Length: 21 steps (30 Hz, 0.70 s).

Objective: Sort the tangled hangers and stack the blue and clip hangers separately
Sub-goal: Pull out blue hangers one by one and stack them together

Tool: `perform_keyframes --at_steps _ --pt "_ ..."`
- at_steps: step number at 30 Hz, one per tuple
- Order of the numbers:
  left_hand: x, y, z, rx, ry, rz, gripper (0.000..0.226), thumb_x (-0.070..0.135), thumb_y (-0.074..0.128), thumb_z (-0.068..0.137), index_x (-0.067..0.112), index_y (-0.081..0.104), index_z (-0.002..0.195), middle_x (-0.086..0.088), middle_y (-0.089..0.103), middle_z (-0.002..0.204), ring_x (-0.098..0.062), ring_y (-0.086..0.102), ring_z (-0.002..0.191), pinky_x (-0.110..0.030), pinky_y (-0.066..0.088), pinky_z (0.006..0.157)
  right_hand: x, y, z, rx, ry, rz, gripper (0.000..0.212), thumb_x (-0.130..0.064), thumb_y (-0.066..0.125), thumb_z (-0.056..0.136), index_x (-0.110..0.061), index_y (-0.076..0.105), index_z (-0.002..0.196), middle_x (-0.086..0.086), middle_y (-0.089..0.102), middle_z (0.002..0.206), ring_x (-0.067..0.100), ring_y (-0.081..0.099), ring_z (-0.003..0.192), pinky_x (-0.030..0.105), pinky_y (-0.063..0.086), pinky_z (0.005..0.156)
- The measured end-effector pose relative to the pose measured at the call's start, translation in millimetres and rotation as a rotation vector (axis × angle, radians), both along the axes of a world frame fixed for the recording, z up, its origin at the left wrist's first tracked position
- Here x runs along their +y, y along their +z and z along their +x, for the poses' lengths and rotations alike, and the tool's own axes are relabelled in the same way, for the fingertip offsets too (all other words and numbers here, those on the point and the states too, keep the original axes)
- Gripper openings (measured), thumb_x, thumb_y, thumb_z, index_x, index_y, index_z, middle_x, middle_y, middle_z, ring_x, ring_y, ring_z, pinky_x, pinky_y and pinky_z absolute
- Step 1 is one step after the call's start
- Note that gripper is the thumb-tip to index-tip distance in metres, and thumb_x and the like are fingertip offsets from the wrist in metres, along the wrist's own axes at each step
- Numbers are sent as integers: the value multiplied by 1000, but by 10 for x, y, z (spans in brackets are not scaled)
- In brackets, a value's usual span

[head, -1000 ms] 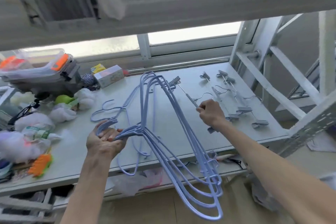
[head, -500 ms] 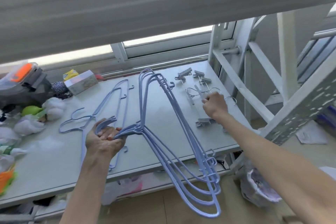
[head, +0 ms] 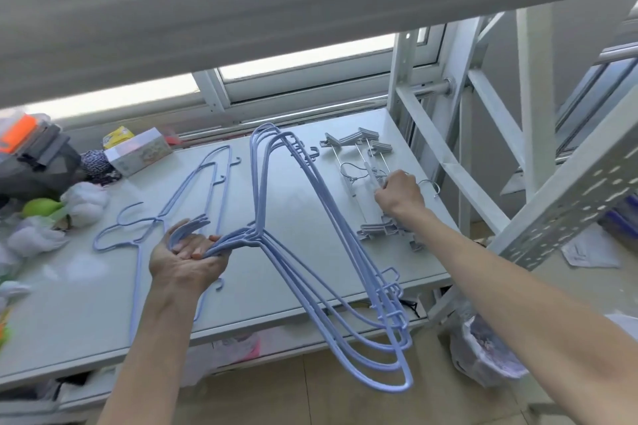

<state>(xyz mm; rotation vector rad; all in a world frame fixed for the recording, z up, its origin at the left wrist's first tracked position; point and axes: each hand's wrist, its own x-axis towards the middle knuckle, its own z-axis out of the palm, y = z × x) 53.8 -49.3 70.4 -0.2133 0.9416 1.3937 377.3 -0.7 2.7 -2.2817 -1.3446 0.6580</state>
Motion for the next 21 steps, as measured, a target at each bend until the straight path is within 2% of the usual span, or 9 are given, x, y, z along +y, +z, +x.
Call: perform_keyframes --at_steps 2,5,8,12,15,18,21 --pt "-9 -9 15 2 -6 9 44 12 55 63 19 22 34 6 16 30 -14 14 30 -20 35 55 8 5 19 7 -7 2 35 -24 62 84 -15 37 60 13 54 82 28 51 73 28 38 63" --pt "-40 -25 12 -8 -13 16 45 12 56 64 20 22 34 6 17 29 -13 14 29 -18 37 60 14 28 31 9 -20 11 31 -37 66 86 -11 53 74 13 60 87 30 60 83 29 40 66" --pt "-54 -45 -4 -27 -24 4 47 12 55 67 20 22 35 5 17 30 -13 14 31 -19 37 62 -17 20 54 -12 -33 30 36 -41 66 87 -10 52 75 14 62 88 32 63 86 30 39 65" --pt "-75 -81 -78 -55 -24 -14 54 13 52 81 20 21 38 5 17 32 -14 12 36 -20 37 62 -81 20 35 -61 -44 57 38 -45 63 88 -9 55 80 17 67 95 35 65 92 32 42 68" --pt "-104 -91 -167 -85 -20 -13 58 17 46 91 20 21 38 5 18 32 -12 12 39 -19 38 65 -124 66 -66 -133 -53 83 30 -35 61 89 -5 62 86 18 67 99 36 65 94 34 46 72" --pt "-145 -67 -263 -100 -5 -9 59 18 43 92 20 21 38 5 18 32 -12 13 37 -18 38 65 -124 121 -262 -115 -50 101 20 -18 54 87 -2 65 90 19 66 98 37 65 94 33 45 72" --pt "-197 -37 -400 -114 26 -5 60 18 41 93 20 21 37 6 18 31 -12 14 33 -15 37 79 -107 180 -537 -64 -3 97 21 -14 52 86 0 67 92 20 67 98 37 65 94 32 44 71"
